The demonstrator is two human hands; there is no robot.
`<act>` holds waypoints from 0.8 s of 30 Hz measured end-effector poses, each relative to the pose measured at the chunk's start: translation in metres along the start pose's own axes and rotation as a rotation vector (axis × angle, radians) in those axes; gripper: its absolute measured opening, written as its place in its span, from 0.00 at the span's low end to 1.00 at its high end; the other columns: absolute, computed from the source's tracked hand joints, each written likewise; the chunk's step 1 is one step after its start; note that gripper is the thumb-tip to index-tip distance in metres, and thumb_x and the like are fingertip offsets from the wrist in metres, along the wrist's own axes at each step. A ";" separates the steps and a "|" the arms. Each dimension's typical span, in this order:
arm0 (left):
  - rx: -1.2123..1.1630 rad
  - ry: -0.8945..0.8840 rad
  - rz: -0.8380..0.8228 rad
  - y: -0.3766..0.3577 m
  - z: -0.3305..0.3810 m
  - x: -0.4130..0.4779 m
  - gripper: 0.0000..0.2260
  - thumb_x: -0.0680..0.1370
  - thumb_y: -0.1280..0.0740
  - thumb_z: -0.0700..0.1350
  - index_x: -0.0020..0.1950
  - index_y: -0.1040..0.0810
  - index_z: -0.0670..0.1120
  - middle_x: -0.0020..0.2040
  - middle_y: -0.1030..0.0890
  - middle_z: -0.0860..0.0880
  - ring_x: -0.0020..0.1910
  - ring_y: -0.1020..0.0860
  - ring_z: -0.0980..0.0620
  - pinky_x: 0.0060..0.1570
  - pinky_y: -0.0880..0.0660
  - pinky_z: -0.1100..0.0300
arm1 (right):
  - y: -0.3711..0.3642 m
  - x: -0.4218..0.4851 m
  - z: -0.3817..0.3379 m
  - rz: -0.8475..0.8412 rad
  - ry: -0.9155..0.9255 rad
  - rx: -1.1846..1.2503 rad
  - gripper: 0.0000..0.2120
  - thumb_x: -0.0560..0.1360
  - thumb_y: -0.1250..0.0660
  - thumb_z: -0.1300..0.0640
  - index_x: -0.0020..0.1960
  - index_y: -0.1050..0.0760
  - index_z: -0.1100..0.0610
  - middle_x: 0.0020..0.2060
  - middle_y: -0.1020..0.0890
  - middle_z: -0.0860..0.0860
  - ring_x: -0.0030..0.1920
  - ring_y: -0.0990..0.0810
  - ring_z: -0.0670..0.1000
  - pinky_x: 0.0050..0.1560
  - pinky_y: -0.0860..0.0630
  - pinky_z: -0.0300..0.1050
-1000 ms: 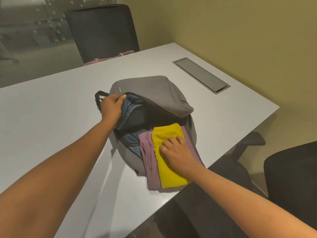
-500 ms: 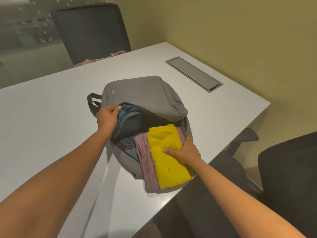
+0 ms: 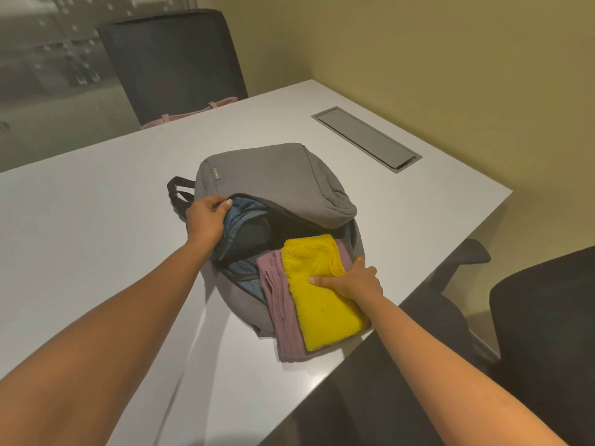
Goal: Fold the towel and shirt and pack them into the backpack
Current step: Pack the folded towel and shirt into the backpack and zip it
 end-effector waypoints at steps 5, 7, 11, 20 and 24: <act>0.089 -0.081 -0.055 -0.003 0.000 0.002 0.12 0.79 0.38 0.41 0.60 0.22 0.40 0.58 0.20 0.41 0.58 0.23 0.42 0.62 0.28 0.52 | -0.003 -0.008 -0.011 0.108 0.028 -0.101 0.57 0.57 0.29 0.29 0.74 0.48 0.57 0.71 0.37 0.58 0.70 0.37 0.61 0.65 0.33 0.57; 0.099 -0.142 -0.087 -0.008 0.003 0.000 0.12 0.80 0.41 0.37 0.59 0.22 0.39 0.58 0.21 0.42 0.59 0.24 0.44 0.60 0.31 0.61 | -0.003 -0.007 -0.014 0.115 0.031 -0.117 0.56 0.57 0.29 0.29 0.73 0.46 0.57 0.70 0.35 0.57 0.70 0.36 0.61 0.64 0.32 0.57; 0.121 -0.332 -0.206 -0.019 0.015 -0.005 0.12 0.79 0.44 0.35 0.56 0.23 0.39 0.56 0.24 0.41 0.58 0.27 0.45 0.55 0.35 0.67 | -0.001 -0.004 -0.014 0.049 0.011 -0.035 0.51 0.58 0.27 0.32 0.70 0.42 0.58 0.69 0.32 0.56 0.67 0.31 0.60 0.63 0.31 0.56; 0.135 -0.435 -0.272 -0.024 0.028 0.003 0.08 0.73 0.30 0.42 0.49 0.18 0.39 0.43 0.23 0.44 0.48 0.24 0.42 0.47 0.31 0.55 | 0.000 -0.006 -0.012 0.035 -0.014 0.037 0.42 0.60 0.27 0.35 0.64 0.35 0.57 0.63 0.26 0.56 0.62 0.27 0.58 0.59 0.27 0.53; 0.005 -0.170 -0.047 -0.013 0.020 0.010 0.12 0.76 0.33 0.45 0.53 0.19 0.39 0.50 0.18 0.40 0.50 0.23 0.44 0.51 0.30 0.59 | 0.001 -0.016 -0.012 0.103 0.082 0.047 0.38 0.63 0.27 0.37 0.63 0.34 0.57 0.61 0.25 0.55 0.61 0.26 0.56 0.56 0.27 0.49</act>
Point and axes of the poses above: each hand's wrist, its own x-axis towards the middle knuckle, its own y-axis out of the back of the hand, z = x × y, the point moved 4 cm from there along x, towards the middle knuckle
